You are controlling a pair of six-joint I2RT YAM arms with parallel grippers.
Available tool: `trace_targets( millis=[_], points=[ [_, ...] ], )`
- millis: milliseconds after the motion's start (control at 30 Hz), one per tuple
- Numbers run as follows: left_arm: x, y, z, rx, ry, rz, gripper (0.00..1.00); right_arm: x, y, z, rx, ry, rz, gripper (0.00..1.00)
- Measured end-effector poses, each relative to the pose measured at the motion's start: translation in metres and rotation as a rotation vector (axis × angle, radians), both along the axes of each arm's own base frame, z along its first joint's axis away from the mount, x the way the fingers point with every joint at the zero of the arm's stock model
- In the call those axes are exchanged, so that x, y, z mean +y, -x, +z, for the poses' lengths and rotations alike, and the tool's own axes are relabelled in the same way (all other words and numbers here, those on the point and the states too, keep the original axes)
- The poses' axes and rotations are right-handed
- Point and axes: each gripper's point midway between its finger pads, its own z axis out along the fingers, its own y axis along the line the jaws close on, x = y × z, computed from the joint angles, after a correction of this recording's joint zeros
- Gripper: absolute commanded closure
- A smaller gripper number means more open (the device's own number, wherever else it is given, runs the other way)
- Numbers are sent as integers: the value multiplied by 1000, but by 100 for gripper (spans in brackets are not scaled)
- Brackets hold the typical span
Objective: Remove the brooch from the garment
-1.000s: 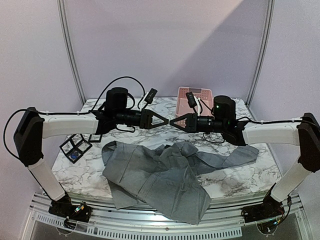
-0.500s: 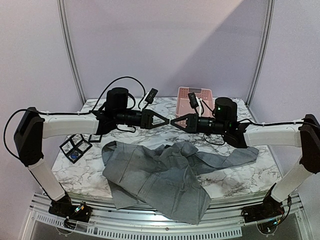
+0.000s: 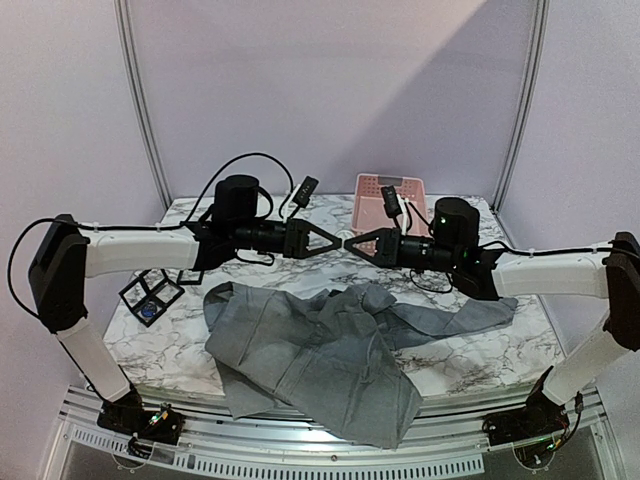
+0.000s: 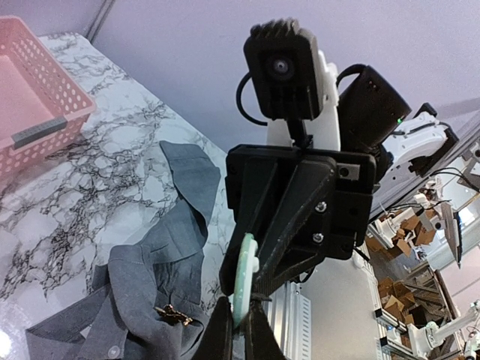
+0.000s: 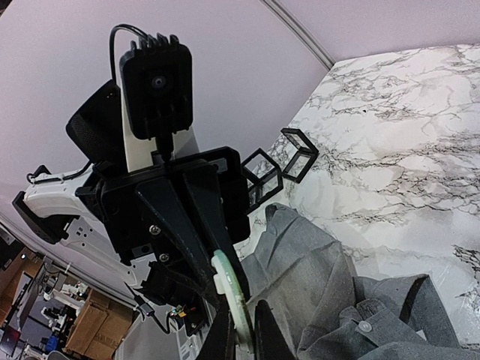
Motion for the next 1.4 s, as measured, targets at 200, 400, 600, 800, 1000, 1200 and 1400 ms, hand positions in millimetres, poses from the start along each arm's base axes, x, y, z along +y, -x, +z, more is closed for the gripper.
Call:
trace_targets(
  millis=[200,400,600,800,1000,1200,1400],
  points=[
    [-1,-2,-4,9,-4,4,100,-1,-1,-3,0,2,-12,95],
    [-2,-3,-6,23,-5,5,100,-3,-1,-4,-5,-1,-17,94],
    [-3,-5,-11,39,-8,4,100,-4,-1,-8,-8,2,-20,94],
    [-4,-5,-14,51,-11,-4,100,-5,1,-9,-27,1,-17,93],
    [-6,-4,-16,63,-10,-14,100,-6,2,-10,-45,5,0,91],
    [-7,-4,-18,77,-11,-19,100,-8,2,-12,-67,17,8,88],
    [5,-16,-30,125,-43,16,100,-29,-21,-3,-110,9,-80,87]
  ],
)
